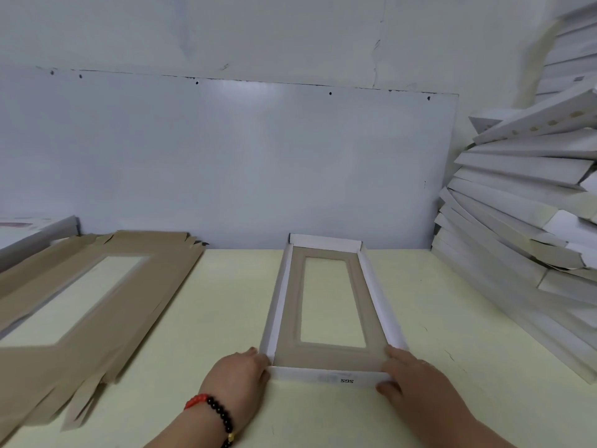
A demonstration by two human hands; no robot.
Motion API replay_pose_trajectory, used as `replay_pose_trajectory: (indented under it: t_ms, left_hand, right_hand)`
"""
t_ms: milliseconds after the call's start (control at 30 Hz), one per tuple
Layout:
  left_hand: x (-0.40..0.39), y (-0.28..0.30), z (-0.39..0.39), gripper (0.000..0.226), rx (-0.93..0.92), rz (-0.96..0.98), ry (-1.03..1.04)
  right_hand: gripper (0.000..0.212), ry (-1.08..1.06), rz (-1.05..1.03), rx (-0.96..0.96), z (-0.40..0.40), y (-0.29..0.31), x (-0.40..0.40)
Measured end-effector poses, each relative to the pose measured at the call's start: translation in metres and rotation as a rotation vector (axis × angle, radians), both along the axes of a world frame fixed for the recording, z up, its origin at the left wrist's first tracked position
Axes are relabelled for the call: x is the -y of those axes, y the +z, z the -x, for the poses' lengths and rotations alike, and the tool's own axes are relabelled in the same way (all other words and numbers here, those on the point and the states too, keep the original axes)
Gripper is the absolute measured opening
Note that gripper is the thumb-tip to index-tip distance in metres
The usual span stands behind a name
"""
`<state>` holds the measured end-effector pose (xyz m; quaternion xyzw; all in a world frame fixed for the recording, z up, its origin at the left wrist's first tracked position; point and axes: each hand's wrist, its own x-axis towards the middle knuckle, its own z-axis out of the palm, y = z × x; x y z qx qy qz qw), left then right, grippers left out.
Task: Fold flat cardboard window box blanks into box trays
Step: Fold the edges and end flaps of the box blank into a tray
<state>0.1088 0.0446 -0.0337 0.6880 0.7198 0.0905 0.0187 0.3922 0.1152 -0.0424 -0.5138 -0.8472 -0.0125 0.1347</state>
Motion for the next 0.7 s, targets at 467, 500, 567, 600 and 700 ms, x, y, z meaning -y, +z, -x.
replay_pose_trajectory:
  t_ms: [467,500,567,600,700]
  left_hand:
    - [0.018,-0.008,-0.004,0.087,0.678,-0.127,0.132]
    - [0.018,-0.008,-0.001,0.082,0.763,-0.168,0.158]
    - [0.017,-0.009,0.005,0.058,0.964,-0.296,0.242]
    - [0.016,-0.009,0.008,0.047,1.077,-0.349,0.284]
    - [0.014,-0.009,0.014,0.026,1.401,-0.429,0.349]
  right_hand:
    - [0.027,0.019,0.145,-0.235,-0.015,0.034,0.001]
    - [0.027,0.036,0.153,-0.233,-0.014,0.042,0.0]
    - [0.027,0.058,0.152,-0.26,-0.013,0.061,-0.003]
    - [0.027,0.068,0.14,-0.286,-0.013,0.07,-0.005]
    - [0.025,0.099,0.087,-0.364,-0.01,0.096,-0.005]
